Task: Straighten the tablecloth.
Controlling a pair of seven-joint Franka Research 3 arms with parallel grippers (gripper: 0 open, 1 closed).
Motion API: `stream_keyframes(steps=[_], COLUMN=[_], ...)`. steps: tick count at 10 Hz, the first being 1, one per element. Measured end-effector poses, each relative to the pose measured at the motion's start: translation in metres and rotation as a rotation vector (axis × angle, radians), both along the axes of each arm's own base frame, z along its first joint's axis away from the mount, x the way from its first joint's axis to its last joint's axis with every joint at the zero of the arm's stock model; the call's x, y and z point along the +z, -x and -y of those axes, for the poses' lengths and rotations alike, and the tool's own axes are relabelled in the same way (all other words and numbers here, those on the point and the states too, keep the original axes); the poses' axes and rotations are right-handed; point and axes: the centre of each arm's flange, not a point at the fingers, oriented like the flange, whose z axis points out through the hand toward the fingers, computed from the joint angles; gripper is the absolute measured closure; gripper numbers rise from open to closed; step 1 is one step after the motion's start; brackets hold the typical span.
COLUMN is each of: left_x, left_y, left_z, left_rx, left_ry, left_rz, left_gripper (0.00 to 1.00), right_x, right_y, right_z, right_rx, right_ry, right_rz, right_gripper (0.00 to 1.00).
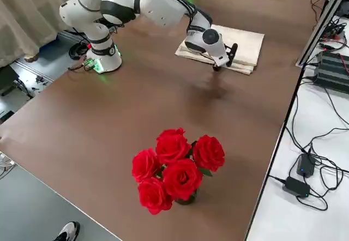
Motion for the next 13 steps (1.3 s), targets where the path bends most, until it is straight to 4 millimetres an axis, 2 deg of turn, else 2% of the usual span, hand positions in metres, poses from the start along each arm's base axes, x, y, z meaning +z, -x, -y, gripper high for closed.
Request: stream_keyframes(steps=[2, 3, 5, 6, 8, 9, 10, 11, 13], left_x=[-0.004, -0.005, -0.007, -0.008, -0.010, -0.011, -0.011, -0.013, -0.017], left_y=[0.004, 0.005, 0.006, 0.005, 0.004, 0.004, 0.003, 0.003, 0.000], left_z=[0.007, 0.017, 0.024, 0.023, 0.021, 0.020, 0.019, 0.019, 0.020], left_rx=[-0.031, -0.050, -0.061, -0.058, -0.055, -0.054, -0.052, -0.051, -0.053], left_ry=[-0.011, -0.023, -0.033, -0.033, -0.033, -0.033, -0.033, -0.033, -0.033], left_rz=[-0.006, -0.006, -0.009, -0.011, -0.015, -0.016, -0.017, -0.020, -0.025], left_gripper=[0.02, 0.01, 0.01, 0.01, 0.01, 0.01, 0.01, 0.01, 0.01], right_x=[-0.003, -0.004, -0.003, -0.003, -0.003, -0.002, -0.002, 0.001, 0.008], right_y=[0.001, 0.001, 0.005, 0.007, 0.010, 0.009, 0.007, 0.000, -0.015], right_z=[-0.001, -0.002, -0.012, -0.017, -0.025, -0.025, -0.020, -0.007, 0.042], right_rx=[0.003, 0.008, 0.022, 0.031, 0.045, 0.052, 0.053, 0.033, -0.020], right_ry=[-0.004, -0.006, -0.010, -0.010, -0.011, -0.011, -0.010, -0.010, -0.009], right_rz=[-0.001, 0.004, 0.014, 0.016, 0.020, 0.027, 0.038, 0.049, 0.074], right_gripper=[0.26, 0.27, 0.36, 0.55, 0.86, 0.92, 0.92, 0.92, 0.92])
